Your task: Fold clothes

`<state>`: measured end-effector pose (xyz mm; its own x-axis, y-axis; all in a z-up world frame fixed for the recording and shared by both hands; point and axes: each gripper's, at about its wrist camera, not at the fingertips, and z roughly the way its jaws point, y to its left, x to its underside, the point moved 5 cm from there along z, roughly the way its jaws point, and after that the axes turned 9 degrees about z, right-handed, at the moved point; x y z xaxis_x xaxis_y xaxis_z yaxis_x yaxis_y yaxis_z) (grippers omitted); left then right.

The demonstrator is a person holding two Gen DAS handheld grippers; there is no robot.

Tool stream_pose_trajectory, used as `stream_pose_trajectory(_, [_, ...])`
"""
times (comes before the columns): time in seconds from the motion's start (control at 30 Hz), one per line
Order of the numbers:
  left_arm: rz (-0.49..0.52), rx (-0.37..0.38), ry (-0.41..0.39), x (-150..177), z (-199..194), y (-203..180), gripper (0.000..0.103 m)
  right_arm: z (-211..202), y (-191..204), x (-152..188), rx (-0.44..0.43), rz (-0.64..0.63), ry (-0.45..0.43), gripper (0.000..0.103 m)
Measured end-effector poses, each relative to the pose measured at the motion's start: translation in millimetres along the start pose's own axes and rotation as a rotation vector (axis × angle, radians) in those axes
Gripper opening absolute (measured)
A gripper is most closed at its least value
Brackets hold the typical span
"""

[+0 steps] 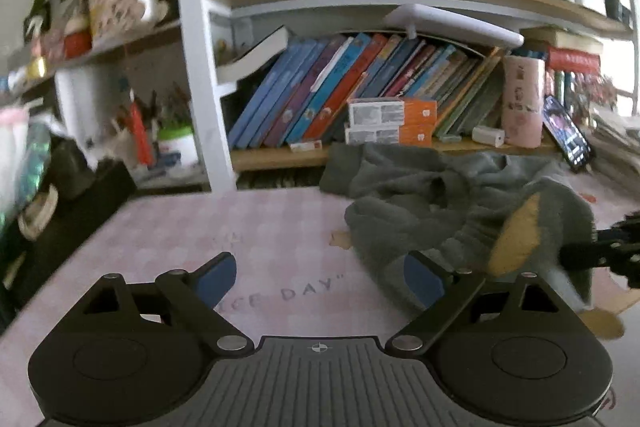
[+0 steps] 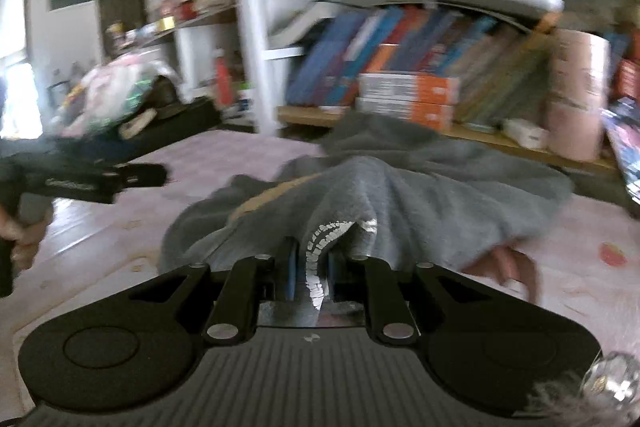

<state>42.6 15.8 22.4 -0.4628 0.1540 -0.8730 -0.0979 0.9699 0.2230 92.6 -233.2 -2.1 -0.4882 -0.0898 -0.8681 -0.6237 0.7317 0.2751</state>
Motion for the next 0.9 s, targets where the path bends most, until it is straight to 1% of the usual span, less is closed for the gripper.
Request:
stream_pose_trajectory(0.1, [-0.024, 0.011, 0.013, 1.9, 3.3, -0.6, 0.093, -4.2, -22.9, -3.8, 0.060, 0.054, -0.015, 0.015])
stream_pose_trajectory(0.2, [-0.027, 0.034, 0.015, 1.2, 5.7, -6.2, 0.093, -2.3, -34.9, -2.6, 0.096, 0.071, -0.003, 0.016])
stream_pose_trajectory(0.4, [-0.020, 0.094, 0.026, -2.0, 16.9, -23.3, 0.093, 4.7, -30.1, 7.0, 0.125, 0.009, 0.025, 0.018])
stream_pose_trajectory(0.5, [-0.043, 0.138, 0.044, -4.2, 24.5, -29.0, 0.092, 5.4, -32.6, 7.6, 0.124, 0.021, 0.030, 0.019])
stream_pose_trajectory(0.53, [-0.057, 0.153, 0.049, -4.8, 26.9, -30.2, 0.088, 5.8, -33.7, 7.5, 0.124, 0.026, 0.032, 0.020])
stream_pose_trajectory(0.57, [-0.072, 0.168, 0.054, -5.4, 29.3, -31.5, 0.079, 6.1, -34.3, 7.2, 0.125, 0.029, 0.033, 0.021])
stream_pose_trajectory(0.6, [-0.086, 0.182, 0.060, -6.0, 31.7, -32.7, 0.074, 6.3, -34.5, 7.3, 0.126, 0.029, 0.034, 0.022])
stream_pose_trajectory(0.67, [-0.114, 0.212, 0.071, -7.3, 36.4, -35.1, 0.054, 6.5, -34.1, 7.8, 0.128, 0.027, 0.035, 0.022])
stream_pose_trajectory(0.73, [-0.143, 0.242, 0.081, -8.6, 41.0, -37.5, 0.046, 6.3, -33.6, 8.1, 0.129, 0.024, 0.035, 0.022])
stream_pose_trajectory(0.9, [-0.186, 0.288, 0.113, -7.4, 52.3, -45.6, 0.045, 6.0, -34.2, 8.3, 0.130, 0.023, 0.036, 0.024])
